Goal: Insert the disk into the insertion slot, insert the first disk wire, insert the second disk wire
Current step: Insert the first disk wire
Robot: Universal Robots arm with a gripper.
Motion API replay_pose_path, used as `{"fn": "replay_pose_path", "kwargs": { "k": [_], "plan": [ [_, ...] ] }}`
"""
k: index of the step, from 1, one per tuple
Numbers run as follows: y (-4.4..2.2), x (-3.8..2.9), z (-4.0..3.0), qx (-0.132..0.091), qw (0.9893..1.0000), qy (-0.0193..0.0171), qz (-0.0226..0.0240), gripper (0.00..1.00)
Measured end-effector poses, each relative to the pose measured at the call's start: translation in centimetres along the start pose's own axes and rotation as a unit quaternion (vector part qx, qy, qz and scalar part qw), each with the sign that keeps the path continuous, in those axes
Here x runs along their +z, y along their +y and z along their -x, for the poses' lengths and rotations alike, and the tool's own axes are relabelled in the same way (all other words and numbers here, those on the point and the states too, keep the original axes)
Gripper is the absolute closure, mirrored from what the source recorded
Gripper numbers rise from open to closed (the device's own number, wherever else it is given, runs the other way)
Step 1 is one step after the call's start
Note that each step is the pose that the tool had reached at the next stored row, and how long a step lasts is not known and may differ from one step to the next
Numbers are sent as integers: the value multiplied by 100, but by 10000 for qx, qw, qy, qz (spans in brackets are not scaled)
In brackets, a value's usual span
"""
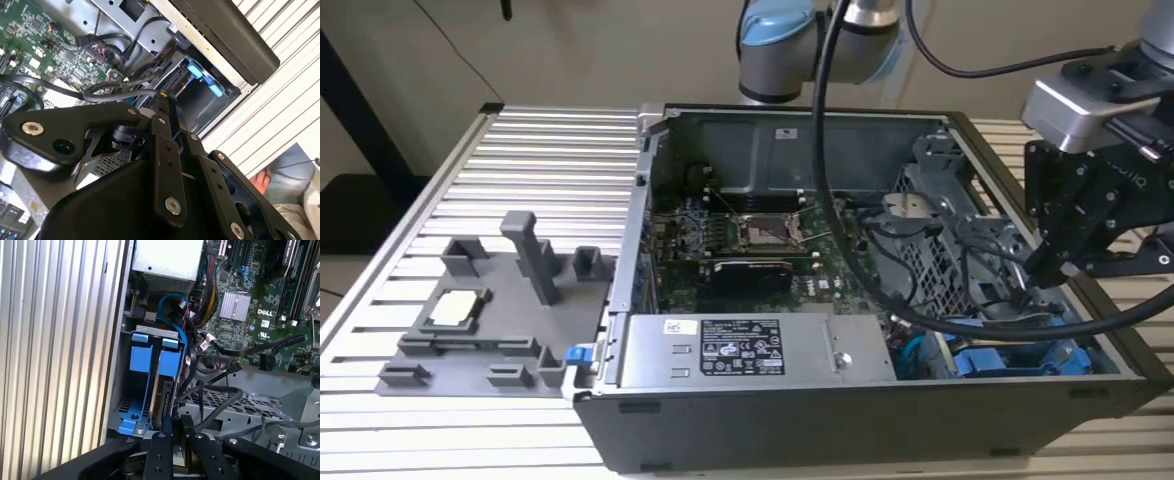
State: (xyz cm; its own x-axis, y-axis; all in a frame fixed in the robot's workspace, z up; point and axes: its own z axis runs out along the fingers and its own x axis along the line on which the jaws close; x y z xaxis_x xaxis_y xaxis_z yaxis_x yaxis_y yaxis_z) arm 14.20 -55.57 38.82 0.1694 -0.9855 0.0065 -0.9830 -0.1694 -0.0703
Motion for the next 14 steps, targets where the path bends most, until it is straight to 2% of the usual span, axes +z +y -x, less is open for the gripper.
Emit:
{"fn": "replay_pose_path", "kwargs": {
  "k": [2, 4, 8, 14],
  "plan": [
    [-50, 11, -8, 0, 9999, -18, 100, 81],
    [-86, 27, -14, 1, 9999, -28, 150, 81],
    [-111, 66, -18, 18, 9998, -30, 170, 81],
    [-109, 126, -18, 410, 9990, -2, 175, 81]
  ]
}}
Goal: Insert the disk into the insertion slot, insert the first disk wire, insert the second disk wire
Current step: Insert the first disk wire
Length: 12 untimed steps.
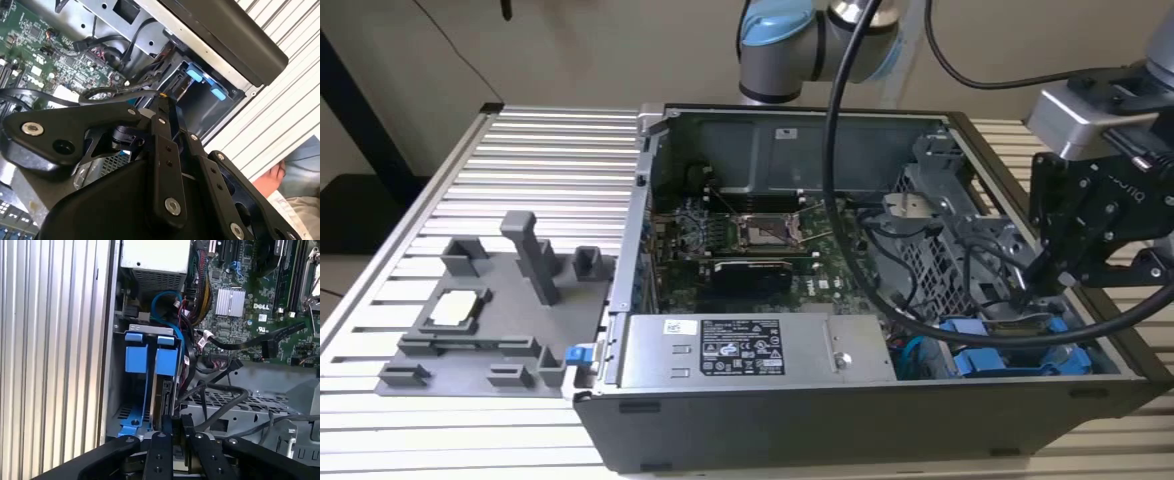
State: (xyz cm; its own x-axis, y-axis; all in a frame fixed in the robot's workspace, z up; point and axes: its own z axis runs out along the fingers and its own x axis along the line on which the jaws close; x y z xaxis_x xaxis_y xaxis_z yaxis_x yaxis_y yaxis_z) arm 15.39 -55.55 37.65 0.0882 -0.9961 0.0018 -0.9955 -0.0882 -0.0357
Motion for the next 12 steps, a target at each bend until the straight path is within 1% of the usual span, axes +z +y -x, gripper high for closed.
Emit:
{"fn": "replay_pose_path", "kwargs": {
  "k": [2, 7, 12],
  "plan": [
    [1, 8, 0, 11, 10000, 16, 2, 81],
    [1, 11, 0, 13, 10000, 18, 2, 81],
    [2, 51, 0, 28, 10000, 29, 4, 81]
  ]
}}
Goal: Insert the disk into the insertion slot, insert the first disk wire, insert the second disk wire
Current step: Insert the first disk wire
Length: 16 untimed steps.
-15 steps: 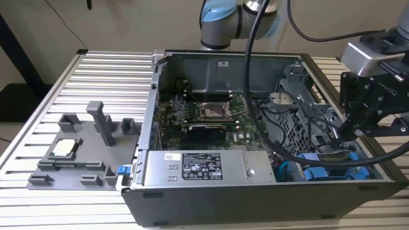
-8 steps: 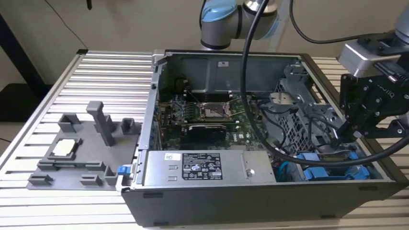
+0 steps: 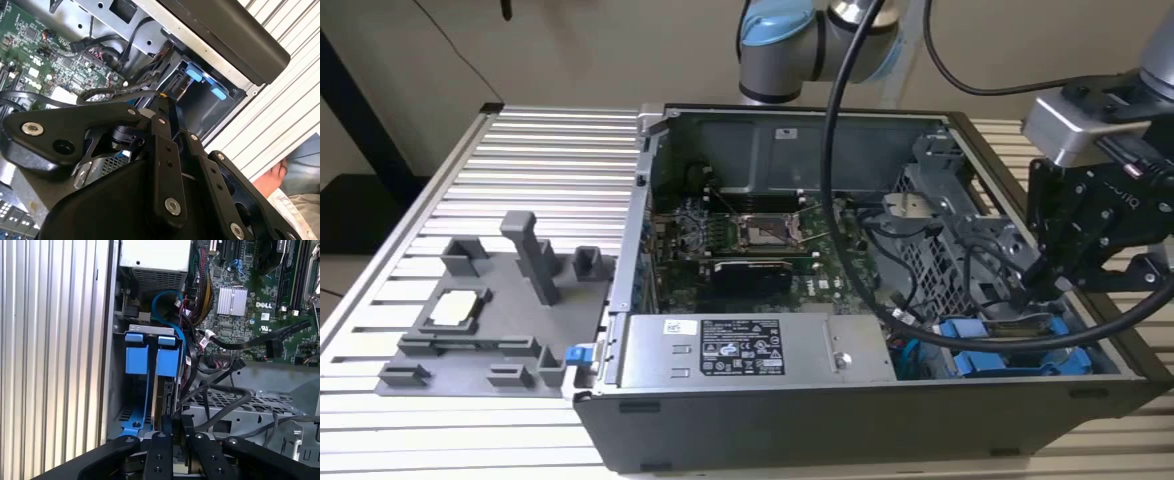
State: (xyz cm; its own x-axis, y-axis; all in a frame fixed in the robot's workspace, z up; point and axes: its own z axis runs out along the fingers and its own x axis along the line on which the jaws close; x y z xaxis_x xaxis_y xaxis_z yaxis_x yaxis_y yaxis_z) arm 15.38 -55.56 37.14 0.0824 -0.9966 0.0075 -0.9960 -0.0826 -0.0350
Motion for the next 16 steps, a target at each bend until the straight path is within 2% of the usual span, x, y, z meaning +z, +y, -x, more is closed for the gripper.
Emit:
{"fn": "replay_pose_path", "kwargs": {
  "k": [8, 16],
  "plan": [
    [0, 71, 2, 213, 9998, 16, 10, 81],
    [-14, 148, 1, 225, 9997, 41, 23, 81]
  ]
}}
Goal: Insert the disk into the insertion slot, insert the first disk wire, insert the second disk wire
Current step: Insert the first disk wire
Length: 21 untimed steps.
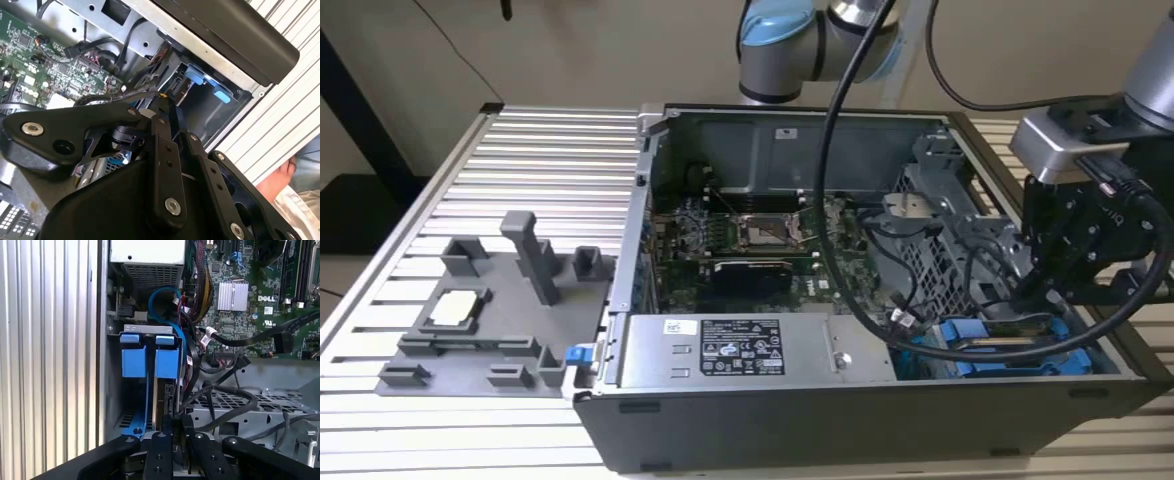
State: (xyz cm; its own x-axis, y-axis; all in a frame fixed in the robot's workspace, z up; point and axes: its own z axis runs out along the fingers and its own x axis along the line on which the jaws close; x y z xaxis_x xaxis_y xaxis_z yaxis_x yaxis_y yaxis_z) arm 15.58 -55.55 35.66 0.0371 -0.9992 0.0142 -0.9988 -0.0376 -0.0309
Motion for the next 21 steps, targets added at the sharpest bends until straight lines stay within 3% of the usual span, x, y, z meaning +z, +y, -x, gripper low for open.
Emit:
{"fn": "replay_pose_path", "kwargs": {
  "k": [3, 6, 9, 11, 21],
  "plan": [
    [-7, 34, 1, -2, 10000, 9, 0, 81],
    [-27, 53, 0, -2, 10000, 40, 7, 81],
    [-42, 65, -1, -6, 9999, 134, 20, 81],
    [-42, 78, -1, -6, 9999, 167, 21, 81],
    [-43, 110, 3, 66, 9998, 173, 19, 81]
  ]
}}
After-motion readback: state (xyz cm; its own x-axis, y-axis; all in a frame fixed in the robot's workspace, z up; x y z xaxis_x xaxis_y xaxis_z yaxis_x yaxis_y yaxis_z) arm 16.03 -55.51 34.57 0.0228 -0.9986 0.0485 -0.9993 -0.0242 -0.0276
